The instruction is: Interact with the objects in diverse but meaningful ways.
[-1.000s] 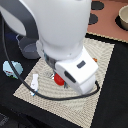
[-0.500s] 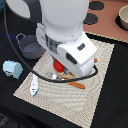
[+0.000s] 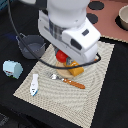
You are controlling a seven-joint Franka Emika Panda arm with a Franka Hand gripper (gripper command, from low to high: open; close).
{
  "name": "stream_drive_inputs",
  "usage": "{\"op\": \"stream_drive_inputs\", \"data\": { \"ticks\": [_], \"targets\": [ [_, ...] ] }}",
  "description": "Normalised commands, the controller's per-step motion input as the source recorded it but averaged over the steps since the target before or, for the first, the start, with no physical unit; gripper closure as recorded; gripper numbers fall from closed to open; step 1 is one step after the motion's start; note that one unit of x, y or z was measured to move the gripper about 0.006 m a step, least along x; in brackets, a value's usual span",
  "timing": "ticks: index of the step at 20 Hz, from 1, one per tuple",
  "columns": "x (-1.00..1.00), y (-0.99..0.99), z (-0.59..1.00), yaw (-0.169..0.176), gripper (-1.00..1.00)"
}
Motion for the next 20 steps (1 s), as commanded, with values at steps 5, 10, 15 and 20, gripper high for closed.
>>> {"op": "stream_drive_inputs", "data": {
  "ticks": [5,10,15,20],
  "targets": [
    [-0.74,0.57,0.03,0.0,1.0],
    [-0.77,0.63,0.0,0.0,1.0],
    [-0.79,0.67,0.0,0.0,1.0],
    [-0.81,0.68,-0.02,0.0,1.0]
  ]
}}
